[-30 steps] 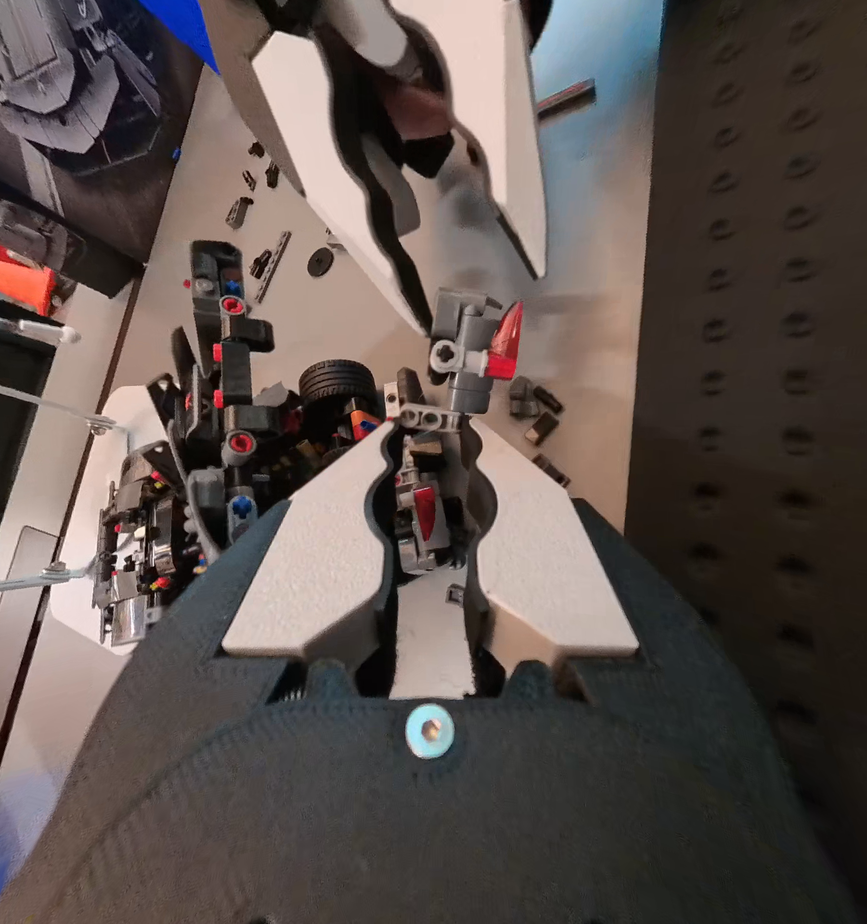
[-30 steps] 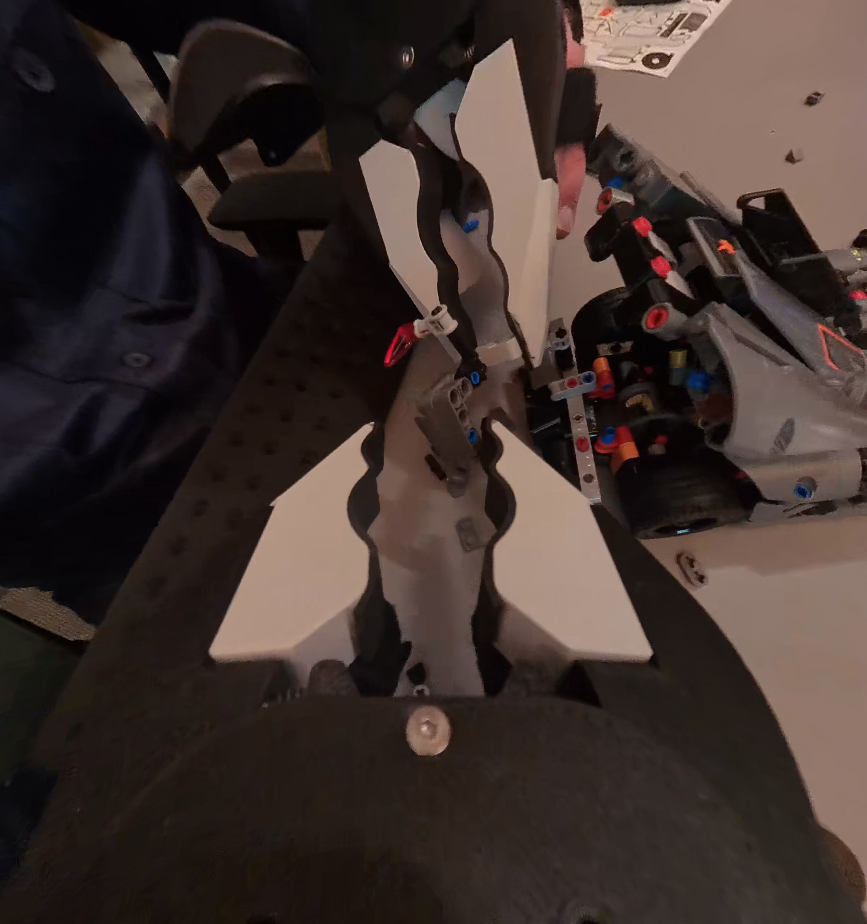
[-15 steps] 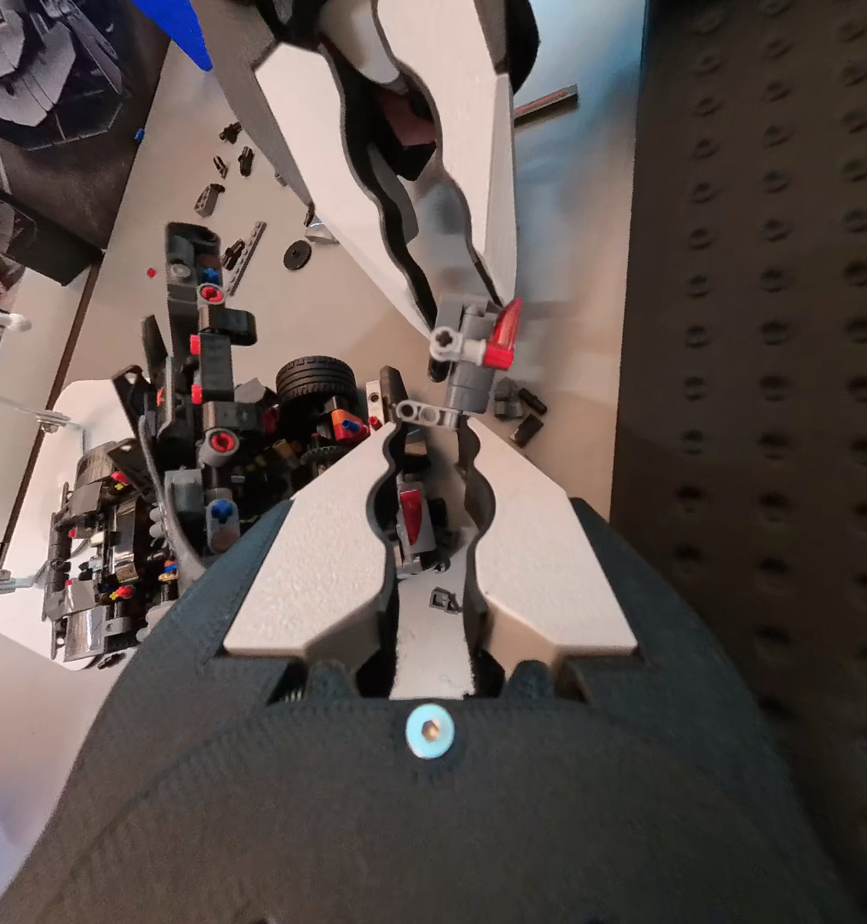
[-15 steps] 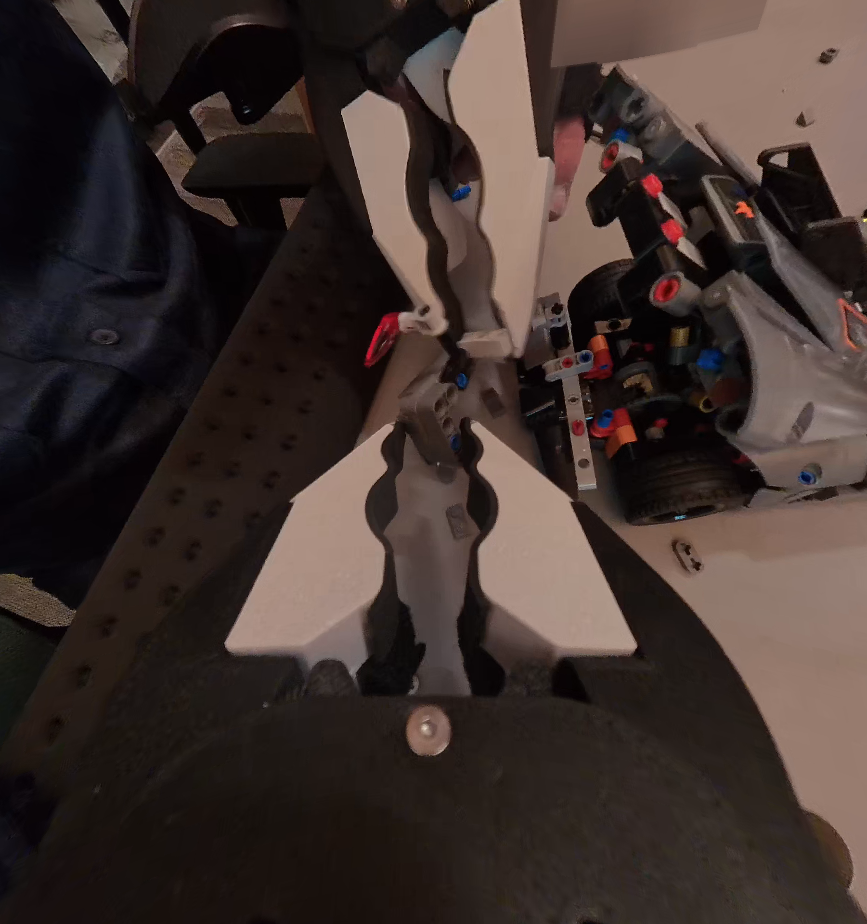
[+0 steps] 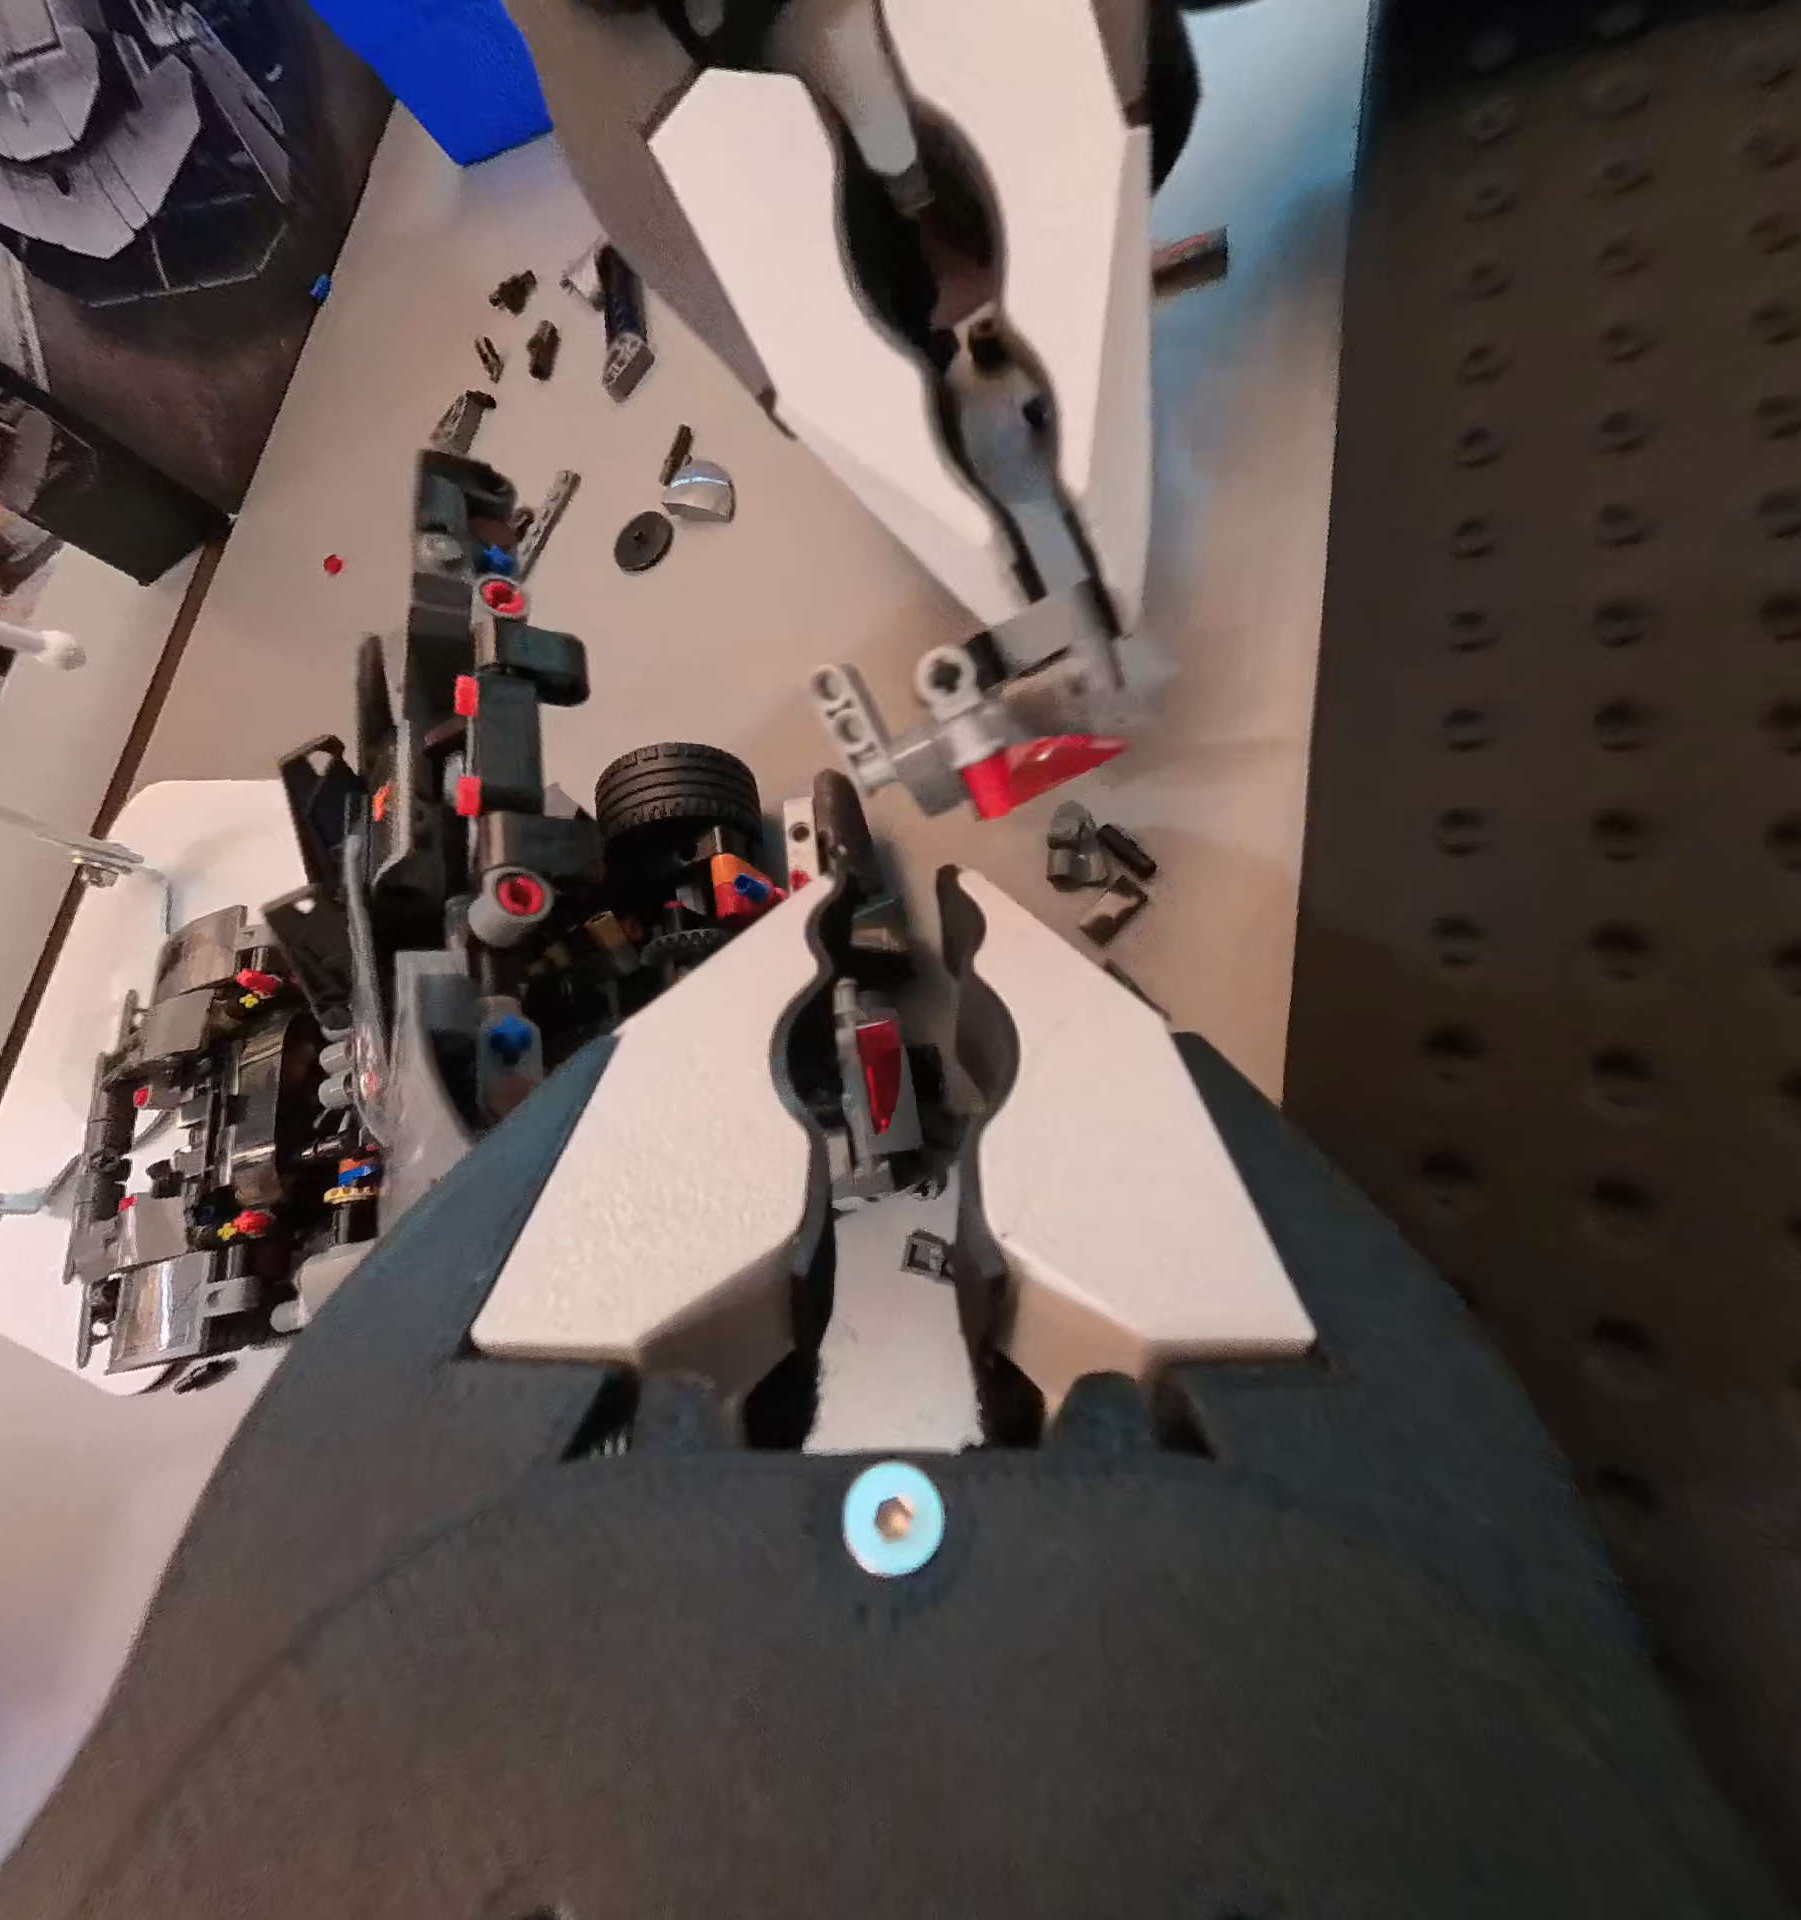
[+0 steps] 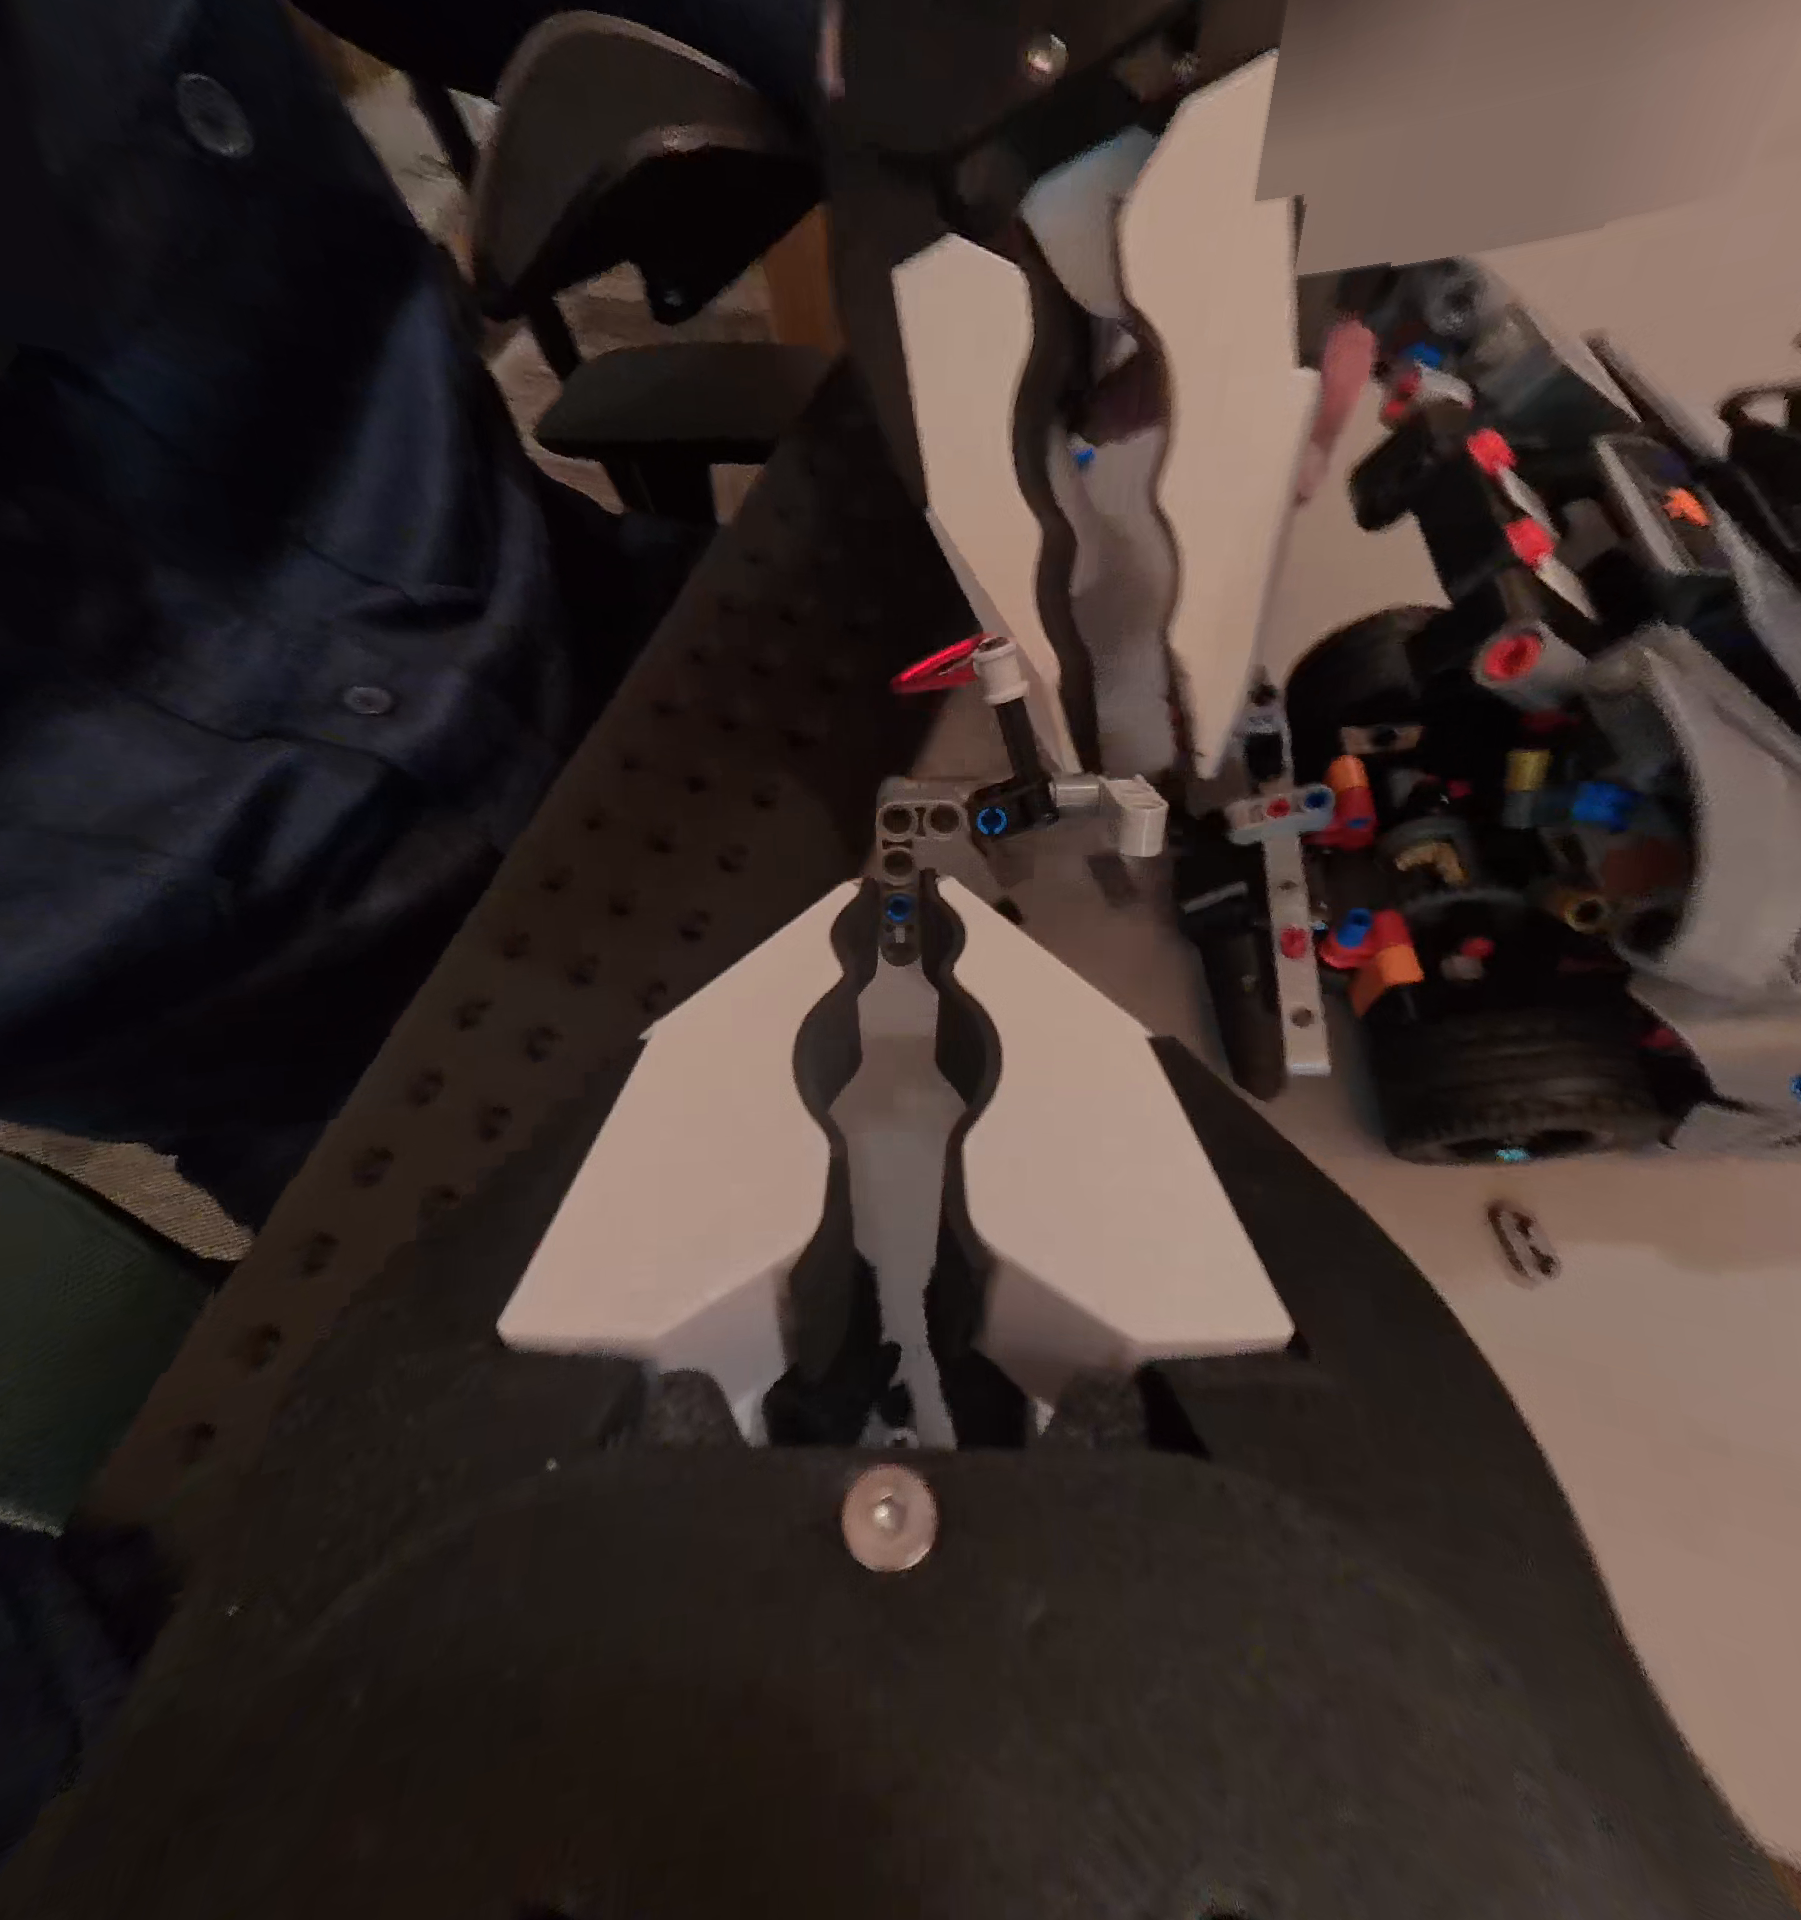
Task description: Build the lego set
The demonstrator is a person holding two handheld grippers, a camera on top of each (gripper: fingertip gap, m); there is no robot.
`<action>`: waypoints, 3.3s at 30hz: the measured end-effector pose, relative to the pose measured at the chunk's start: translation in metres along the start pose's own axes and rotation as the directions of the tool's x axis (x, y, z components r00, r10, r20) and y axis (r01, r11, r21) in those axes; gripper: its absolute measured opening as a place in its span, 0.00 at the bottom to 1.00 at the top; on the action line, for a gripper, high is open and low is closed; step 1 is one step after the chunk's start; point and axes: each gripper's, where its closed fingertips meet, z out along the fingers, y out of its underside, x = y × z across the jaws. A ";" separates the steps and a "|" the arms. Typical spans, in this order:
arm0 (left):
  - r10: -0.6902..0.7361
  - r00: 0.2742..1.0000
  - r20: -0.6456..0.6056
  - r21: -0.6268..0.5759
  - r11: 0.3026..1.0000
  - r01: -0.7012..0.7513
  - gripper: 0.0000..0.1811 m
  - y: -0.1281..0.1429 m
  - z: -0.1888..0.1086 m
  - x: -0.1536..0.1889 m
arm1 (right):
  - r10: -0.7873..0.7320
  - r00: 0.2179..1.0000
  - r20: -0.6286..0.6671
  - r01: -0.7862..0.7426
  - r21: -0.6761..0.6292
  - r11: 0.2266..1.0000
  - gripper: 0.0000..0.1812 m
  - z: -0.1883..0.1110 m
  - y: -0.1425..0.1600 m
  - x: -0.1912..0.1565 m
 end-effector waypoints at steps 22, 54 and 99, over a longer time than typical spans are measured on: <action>0.206 0.978 0.008 0.164 0.965 -0.205 0.11 -0.032 -0.013 0.023 | 0.042 0.977 0.211 -0.057 0.065 0.996 0.03 0.007 -0.013 -0.029; -0.013 0.985 -0.171 0.251 0.966 0.056 0.18 -0.040 -0.017 0.026 | 0.110 0.969 0.222 -0.133 0.092 0.987 0.05 0.003 -0.014 -0.020; 0.283 0.928 0.241 -0.145 0.956 -0.254 0.09 0.004 0.004 -0.019 | 0.107 0.977 -0.182 -0.128 -0.108 0.986 0.08 -0.004 0.028 0.040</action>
